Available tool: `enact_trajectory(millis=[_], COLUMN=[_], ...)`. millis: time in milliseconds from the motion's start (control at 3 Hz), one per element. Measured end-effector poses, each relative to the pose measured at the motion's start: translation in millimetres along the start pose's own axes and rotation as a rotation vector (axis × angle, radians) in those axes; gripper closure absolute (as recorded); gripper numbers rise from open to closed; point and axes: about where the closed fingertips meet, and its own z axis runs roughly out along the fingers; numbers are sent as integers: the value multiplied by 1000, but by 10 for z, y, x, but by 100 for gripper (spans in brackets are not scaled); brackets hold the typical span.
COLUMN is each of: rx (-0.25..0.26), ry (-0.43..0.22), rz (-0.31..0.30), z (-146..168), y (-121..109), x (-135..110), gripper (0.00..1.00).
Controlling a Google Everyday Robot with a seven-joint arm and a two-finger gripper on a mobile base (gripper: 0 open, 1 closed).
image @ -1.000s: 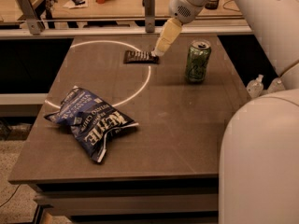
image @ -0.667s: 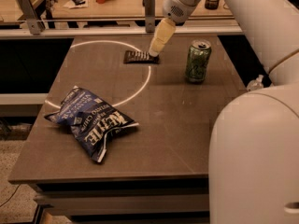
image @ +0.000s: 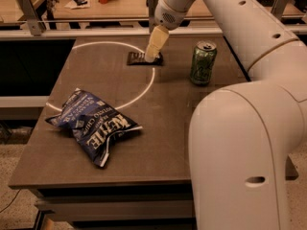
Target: Pick rxbar chocolate
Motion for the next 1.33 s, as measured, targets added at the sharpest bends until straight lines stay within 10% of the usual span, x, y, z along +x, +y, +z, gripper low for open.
enact_trajectory(millis=[1333], rx=[-14], ry=[-18], rz=[-87], z=[441], y=[91], x=[65], gripper=[0])
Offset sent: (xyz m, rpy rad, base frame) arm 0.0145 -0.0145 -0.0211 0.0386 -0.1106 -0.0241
